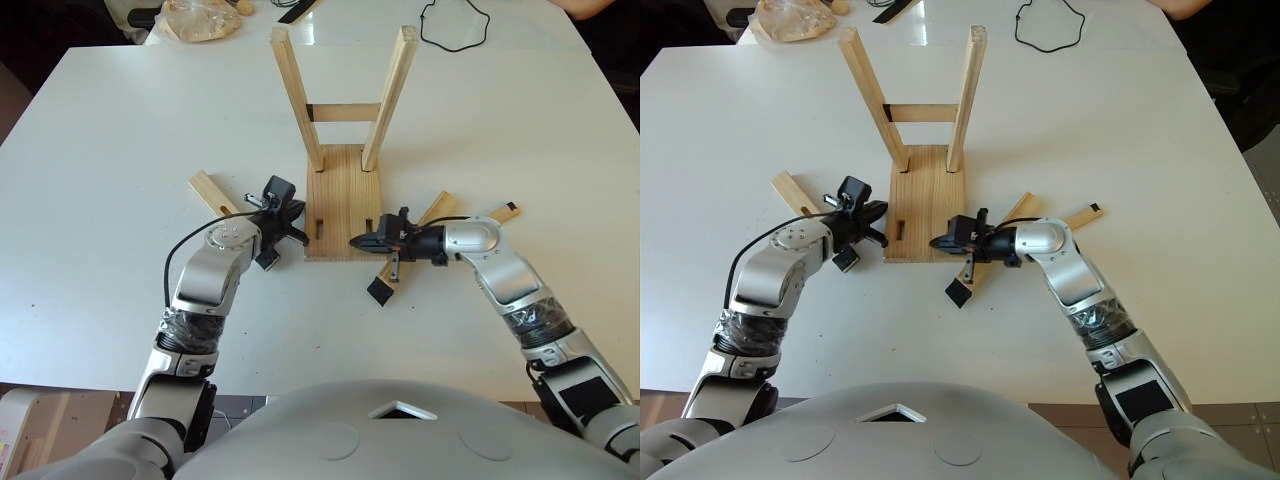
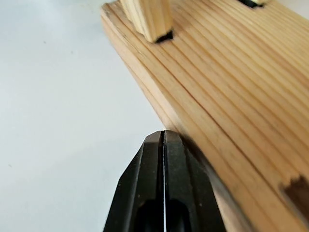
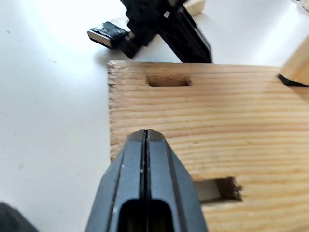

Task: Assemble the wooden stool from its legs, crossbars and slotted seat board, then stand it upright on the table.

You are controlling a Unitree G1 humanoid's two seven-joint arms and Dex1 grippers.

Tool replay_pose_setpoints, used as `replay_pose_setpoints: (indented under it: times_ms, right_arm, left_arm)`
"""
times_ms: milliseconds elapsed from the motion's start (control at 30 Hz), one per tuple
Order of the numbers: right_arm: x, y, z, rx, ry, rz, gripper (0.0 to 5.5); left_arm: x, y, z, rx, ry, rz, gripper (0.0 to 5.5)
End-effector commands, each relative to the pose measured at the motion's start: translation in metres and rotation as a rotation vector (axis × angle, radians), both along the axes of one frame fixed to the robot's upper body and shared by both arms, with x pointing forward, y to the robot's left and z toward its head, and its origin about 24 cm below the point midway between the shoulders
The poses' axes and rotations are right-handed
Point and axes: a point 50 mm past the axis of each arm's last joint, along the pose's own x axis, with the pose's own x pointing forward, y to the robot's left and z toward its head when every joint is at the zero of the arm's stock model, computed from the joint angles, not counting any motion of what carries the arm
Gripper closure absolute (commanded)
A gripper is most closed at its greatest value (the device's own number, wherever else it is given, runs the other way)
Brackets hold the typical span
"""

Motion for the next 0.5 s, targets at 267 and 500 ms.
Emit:
replay_pose_setpoints:
  times_ms: [267,500]
  right_arm:
    - [0.034,-0.096,0.047,0.218,-0.147,-0.741,5.48]
    - [-0.025,-0.119,0.016,0.071,-0.21,-0.96,4.43]
  left_arm:
    - [-0.008,0.034,0.037,-0.055,-0.135,0.196,5.5]
    - [-0.017,0.039,0.059,-0.204,-0.258,0.385,5.5]
